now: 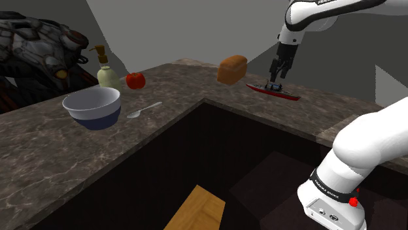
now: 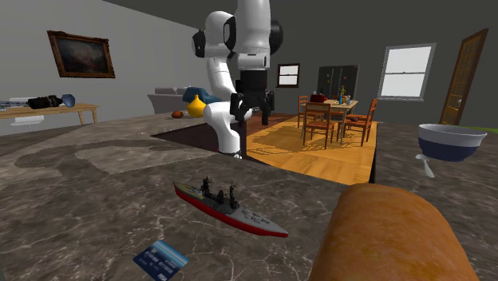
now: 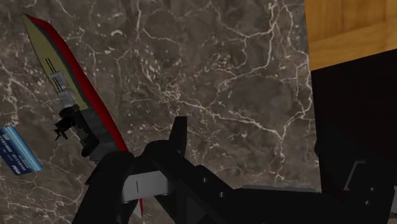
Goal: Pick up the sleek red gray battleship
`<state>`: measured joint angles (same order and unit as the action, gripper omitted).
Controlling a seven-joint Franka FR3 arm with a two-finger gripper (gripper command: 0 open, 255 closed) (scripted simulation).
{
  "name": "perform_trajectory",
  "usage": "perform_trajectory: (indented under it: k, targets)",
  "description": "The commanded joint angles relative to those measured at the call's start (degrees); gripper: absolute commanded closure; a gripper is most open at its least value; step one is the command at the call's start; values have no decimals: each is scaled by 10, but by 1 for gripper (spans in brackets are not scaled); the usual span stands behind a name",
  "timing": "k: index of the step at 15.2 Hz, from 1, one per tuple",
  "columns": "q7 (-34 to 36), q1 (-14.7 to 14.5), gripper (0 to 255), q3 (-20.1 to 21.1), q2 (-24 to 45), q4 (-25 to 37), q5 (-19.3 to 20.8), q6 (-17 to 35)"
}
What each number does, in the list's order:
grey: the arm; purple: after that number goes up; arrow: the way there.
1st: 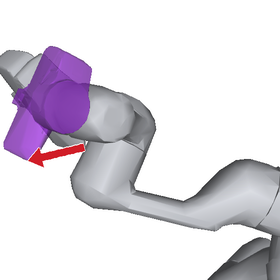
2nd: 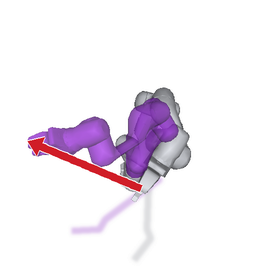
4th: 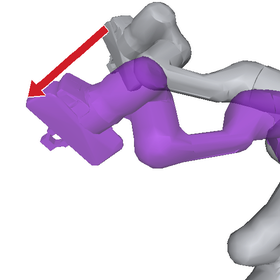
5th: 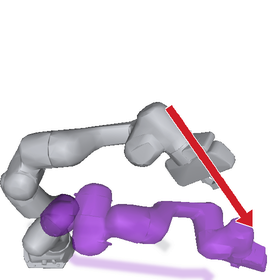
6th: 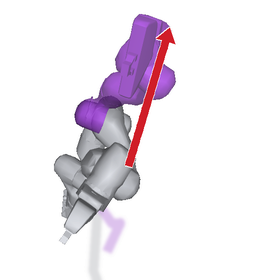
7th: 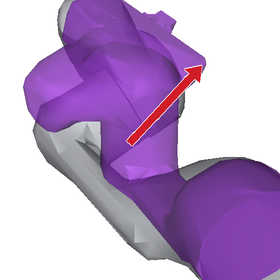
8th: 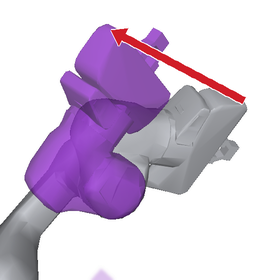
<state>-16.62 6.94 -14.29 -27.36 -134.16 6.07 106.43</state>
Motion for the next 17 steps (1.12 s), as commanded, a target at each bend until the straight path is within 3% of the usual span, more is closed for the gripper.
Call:
perform_trajectory:
  k: [1, 8, 15, 17]
  targets:
    - [-21, 5, 0, -18, 26, 11, 4, 25]
    - [-100, 15, 0, -79, 143, 69, -14, 113]
    - [-197, 31, 0, -127, 280, 163, -83, 173]
    - [-202, 33, 0, -127, 288, 162, -88, 182]
